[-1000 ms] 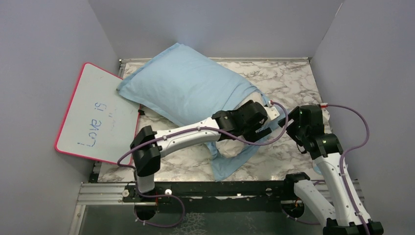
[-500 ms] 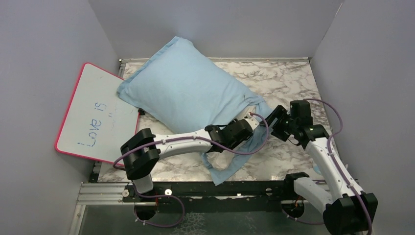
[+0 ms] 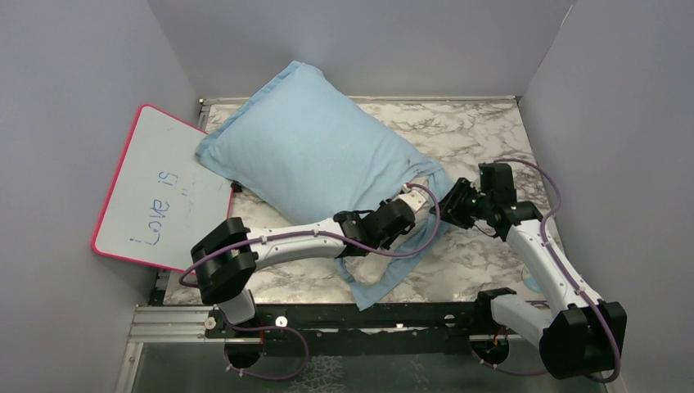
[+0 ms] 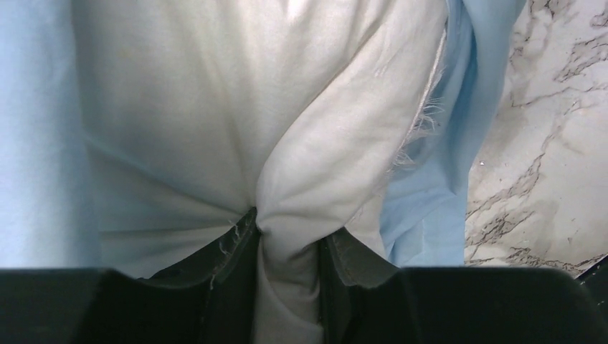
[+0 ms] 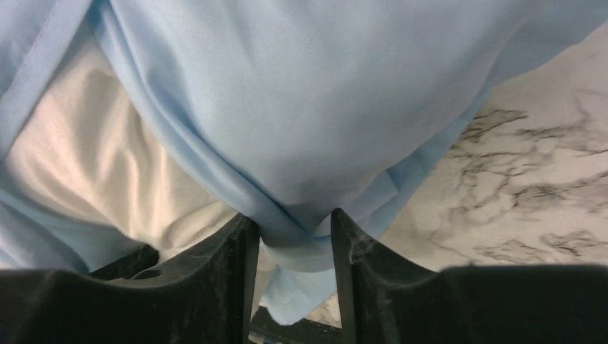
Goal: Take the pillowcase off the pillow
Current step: Remove the pillow from the pillowcase.
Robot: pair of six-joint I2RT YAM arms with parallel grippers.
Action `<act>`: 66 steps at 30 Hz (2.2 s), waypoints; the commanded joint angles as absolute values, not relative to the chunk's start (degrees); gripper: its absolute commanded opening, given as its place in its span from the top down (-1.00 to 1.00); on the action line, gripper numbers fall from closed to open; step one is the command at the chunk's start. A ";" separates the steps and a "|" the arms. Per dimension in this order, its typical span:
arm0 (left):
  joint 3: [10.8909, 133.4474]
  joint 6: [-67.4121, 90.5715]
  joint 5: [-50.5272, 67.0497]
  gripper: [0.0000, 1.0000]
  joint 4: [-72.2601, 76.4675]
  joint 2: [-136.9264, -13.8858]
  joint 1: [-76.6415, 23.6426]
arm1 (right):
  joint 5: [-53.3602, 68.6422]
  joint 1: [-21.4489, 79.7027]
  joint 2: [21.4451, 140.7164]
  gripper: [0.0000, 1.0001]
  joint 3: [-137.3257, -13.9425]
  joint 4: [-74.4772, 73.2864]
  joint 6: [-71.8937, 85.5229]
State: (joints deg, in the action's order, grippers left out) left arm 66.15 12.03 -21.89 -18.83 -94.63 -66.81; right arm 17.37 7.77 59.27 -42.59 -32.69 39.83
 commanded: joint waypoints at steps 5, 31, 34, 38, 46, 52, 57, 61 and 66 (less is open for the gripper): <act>61.43 15.12 -19.68 0.83 -27.07 -94.15 -66.17 | 2.83 7.60 62.62 0.68 -48.41 -34.54 40.17; 56.34 16.38 -18.38 1.00 -24.43 -88.21 -65.26 | 13.91 -3.34 69.18 0.60 -50.07 -33.51 31.60; 56.96 16.13 -18.00 1.00 -24.36 -88.71 -65.25 | 17.44 -3.33 64.67 0.29 -50.00 -33.89 29.73; 57.60 15.84 -17.45 1.00 -24.35 -89.09 -65.27 | 25.26 -3.12 61.02 -0.06 -49.74 -32.38 26.22; 58.10 15.88 -16.97 1.00 -24.30 -88.80 -65.30 | 23.54 -0.47 65.61 -0.08 -51.89 -33.65 22.94; 58.10 16.26 -16.79 1.00 -24.35 -88.13 -65.27 | 20.97 -0.02 69.26 0.15 -51.97 -32.24 23.10; 58.02 16.34 -17.00 1.00 -24.39 -87.63 -65.26 | 10.62 -0.04 71.03 0.69 -52.39 -33.89 24.99; 57.59 16.64 -17.37 1.00 -24.37 -86.90 -65.28 | -3.95 0.00 73.61 0.98 -54.48 -37.44 28.60; 56.04 17.11 -18.23 1.00 -24.34 -84.79 -65.26 | -9.50 -0.09 80.23 0.99 -55.31 -35.60 31.78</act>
State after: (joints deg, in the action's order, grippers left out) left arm 59.18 15.90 -17.87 -14.57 -87.15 -65.71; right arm 6.07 1.13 75.66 -54.17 -36.25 29.50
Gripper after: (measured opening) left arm 0.041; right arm 0.014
